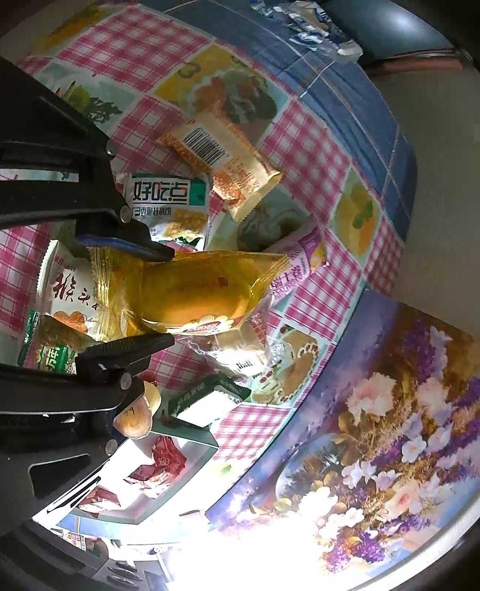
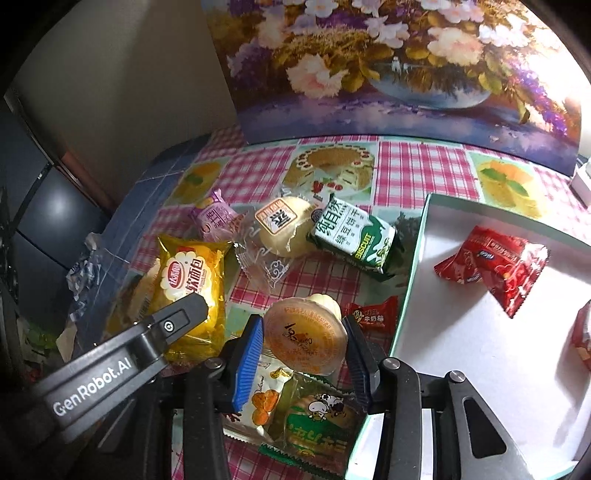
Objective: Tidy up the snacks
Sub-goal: 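Carry the cup cake with the right gripper while the left gripper carries the bread bag over the tray, then open the left gripper to drop the bread bag while the right gripper releases the cup cake into the tray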
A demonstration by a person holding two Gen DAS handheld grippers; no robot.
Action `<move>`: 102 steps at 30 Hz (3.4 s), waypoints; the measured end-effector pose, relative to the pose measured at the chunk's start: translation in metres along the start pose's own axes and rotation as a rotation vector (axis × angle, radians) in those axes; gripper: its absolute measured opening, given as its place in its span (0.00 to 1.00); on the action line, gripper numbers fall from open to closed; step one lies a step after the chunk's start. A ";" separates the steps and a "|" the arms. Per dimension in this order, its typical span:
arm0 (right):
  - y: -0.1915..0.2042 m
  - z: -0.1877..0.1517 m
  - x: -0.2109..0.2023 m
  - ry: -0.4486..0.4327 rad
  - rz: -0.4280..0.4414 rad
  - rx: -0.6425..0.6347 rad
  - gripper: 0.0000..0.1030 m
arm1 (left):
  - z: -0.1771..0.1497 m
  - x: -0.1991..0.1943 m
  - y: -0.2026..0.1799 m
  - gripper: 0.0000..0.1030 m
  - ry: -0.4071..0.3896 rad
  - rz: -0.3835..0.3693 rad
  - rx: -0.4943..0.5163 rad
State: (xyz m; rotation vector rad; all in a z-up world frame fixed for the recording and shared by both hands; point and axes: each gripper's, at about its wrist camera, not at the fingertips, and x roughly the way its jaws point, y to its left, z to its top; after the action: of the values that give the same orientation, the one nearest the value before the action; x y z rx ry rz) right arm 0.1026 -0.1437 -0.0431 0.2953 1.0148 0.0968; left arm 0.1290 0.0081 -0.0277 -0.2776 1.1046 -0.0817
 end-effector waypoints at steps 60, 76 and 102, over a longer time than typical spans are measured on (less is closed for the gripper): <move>-0.197 -0.024 -0.087 -0.029 -0.331 0.457 0.45 | -0.071 0.031 -0.177 0.40 0.158 -0.069 0.325; -0.201 -0.024 -0.069 0.023 -0.331 0.467 0.45 | -0.075 0.047 -0.179 0.40 0.228 -0.029 0.332; -0.190 -0.019 -0.072 0.035 -0.335 0.435 0.80 | -0.048 0.019 -0.150 0.84 0.079 0.211 0.296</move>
State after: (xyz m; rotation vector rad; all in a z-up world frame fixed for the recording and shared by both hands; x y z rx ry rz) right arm 0.0373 -0.3373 -0.0478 0.5150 1.1025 -0.4284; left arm 0.1058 -0.1488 -0.0247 0.1080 1.1779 -0.0679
